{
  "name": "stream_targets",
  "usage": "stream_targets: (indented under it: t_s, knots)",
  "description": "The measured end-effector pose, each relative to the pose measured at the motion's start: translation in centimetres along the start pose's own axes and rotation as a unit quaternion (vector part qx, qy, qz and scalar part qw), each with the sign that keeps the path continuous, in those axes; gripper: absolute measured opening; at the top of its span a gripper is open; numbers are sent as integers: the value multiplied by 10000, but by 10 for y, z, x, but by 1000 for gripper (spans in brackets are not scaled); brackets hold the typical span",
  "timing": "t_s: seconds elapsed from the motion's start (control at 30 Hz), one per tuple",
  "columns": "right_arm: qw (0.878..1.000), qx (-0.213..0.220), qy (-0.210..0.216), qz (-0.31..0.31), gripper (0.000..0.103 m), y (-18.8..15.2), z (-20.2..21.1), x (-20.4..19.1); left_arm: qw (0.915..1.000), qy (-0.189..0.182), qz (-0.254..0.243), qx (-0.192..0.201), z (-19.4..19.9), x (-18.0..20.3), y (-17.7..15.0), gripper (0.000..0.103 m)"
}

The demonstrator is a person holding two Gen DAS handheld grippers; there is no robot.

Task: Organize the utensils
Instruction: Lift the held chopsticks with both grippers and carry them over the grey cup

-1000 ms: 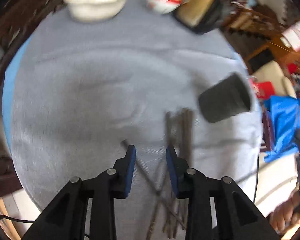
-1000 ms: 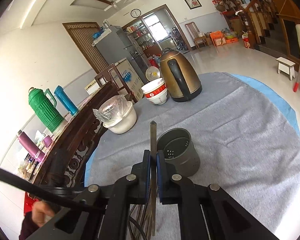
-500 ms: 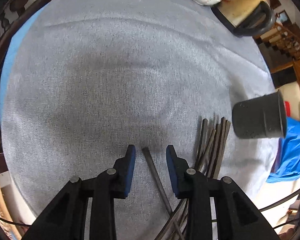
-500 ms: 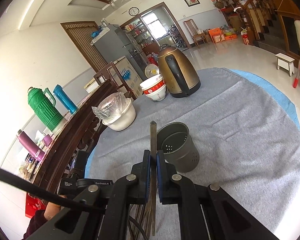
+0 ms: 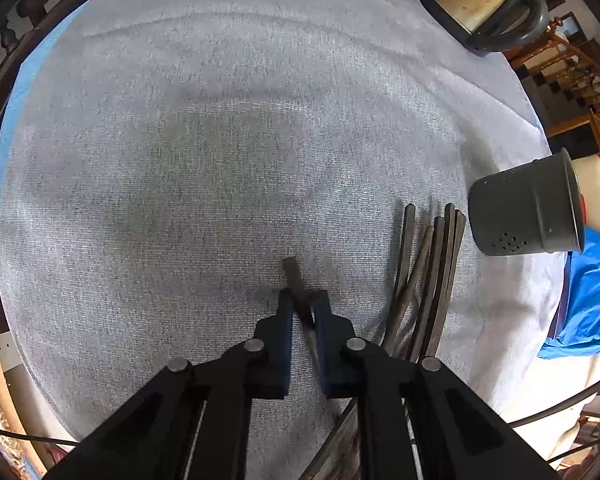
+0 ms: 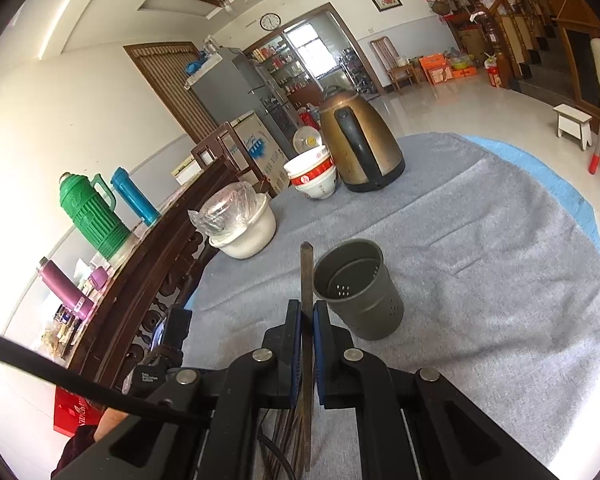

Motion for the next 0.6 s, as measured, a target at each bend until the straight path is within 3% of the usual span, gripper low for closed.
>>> stream_targets:
  t_s: [0.1, 0.27, 0.4, 0.6]
  knots:
    - [9998, 168, 51, 50, 6, 8, 5, -4, 9997, -127, -32, 221, 16, -3, 2, 7]
    - [9979, 612, 11, 229, 6, 28, 16, -13, 9936, -328, -335, 1030, 81, 12, 11, 6]
    - [9915, 1251, -25, 367, 6, 51, 34, -21, 9771, -454, -652, 1974, 143, 31, 18, 6]
    - [9754, 2143, -245, 452, 6, 86, 48, -25, 9462, -830, -988, 2968, 207, 68, 34, 6]
Point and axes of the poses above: each gripper's, at about its wrist camera, not at the fingertips, and z roughly against the way its jaws point, x to its right, y to its top, the point moved 3 cm from there along -z, roughly the way its jaws point, and after that the axes turned 8 degrees about x, right-handed, at the moved point
